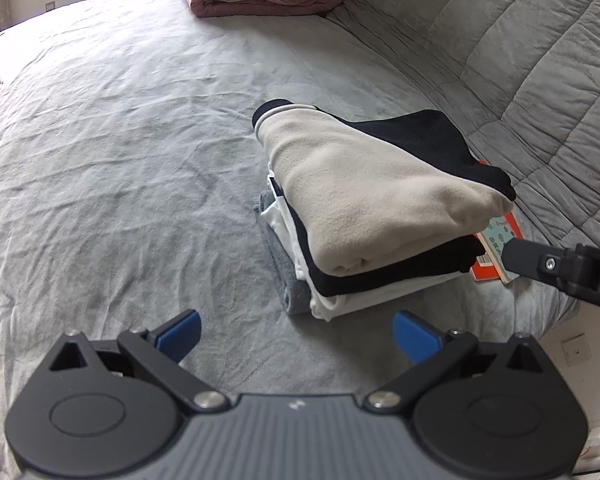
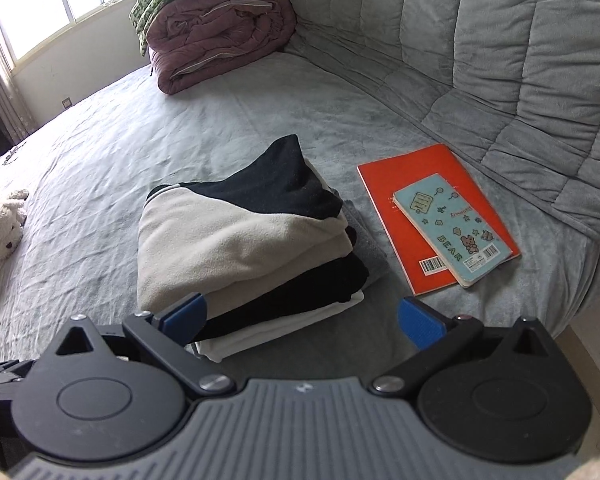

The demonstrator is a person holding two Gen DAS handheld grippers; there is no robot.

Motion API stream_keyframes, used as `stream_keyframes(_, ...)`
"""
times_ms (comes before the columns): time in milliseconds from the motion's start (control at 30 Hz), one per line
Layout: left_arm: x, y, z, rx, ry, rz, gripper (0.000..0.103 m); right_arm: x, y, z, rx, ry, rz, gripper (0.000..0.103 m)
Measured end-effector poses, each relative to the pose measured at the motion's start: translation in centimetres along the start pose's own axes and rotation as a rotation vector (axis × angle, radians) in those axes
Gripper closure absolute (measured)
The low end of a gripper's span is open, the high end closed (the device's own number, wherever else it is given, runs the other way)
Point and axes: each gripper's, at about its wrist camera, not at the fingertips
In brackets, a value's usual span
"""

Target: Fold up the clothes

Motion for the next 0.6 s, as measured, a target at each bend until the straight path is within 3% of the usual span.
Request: stream_keyframes(600, -0.11, 0.12, -0.94, 0.038, -0.008, 0.016, 0.001, -0.03, -0.1, 0.19, 0.001, 0.0, 0.015, 0.0)
Point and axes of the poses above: each gripper's, at about its wrist camera, not at the fingertips, and x roughly the way its jaws point, z to its left, y to its underside, and after that the axes turned 9 degrees about -y, right-handed
